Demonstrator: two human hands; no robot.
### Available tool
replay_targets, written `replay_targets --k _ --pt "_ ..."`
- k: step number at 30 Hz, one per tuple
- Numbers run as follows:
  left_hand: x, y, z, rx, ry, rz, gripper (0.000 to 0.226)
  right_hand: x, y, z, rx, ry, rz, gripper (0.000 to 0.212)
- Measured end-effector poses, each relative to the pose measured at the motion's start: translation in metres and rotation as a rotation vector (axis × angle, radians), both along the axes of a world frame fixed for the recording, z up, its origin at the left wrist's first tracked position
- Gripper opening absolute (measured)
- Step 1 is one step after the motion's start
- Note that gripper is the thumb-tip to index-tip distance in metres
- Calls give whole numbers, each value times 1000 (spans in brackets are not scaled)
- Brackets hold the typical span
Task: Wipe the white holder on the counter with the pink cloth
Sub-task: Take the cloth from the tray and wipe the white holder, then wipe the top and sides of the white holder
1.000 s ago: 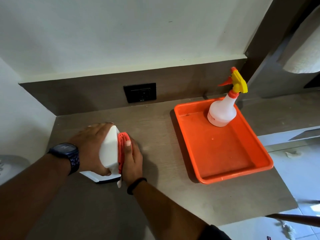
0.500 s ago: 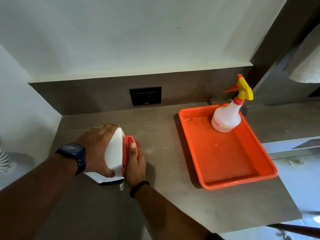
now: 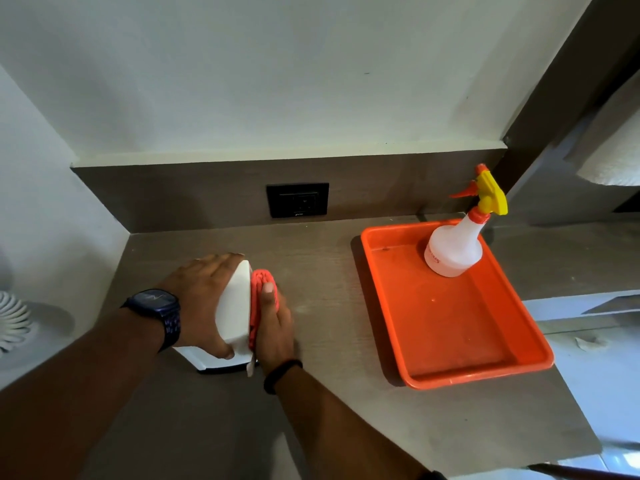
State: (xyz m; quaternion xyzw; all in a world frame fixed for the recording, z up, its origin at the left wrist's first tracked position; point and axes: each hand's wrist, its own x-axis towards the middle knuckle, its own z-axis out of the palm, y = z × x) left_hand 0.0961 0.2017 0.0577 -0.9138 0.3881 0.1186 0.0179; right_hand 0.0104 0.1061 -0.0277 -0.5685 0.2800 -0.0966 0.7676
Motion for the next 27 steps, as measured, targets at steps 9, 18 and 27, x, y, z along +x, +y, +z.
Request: replay_targets --k 9,18,27 --pt "-1 0 -2 -4 6 13 140 19 -14 1 -60 59 89 45" --pt "1 3 -4 -92 40 10 144 -20 -10 9 39 120 2 40" --pt "3 61 -22 -503 337 328 167 26 -10 91 -645 -169 136 23"
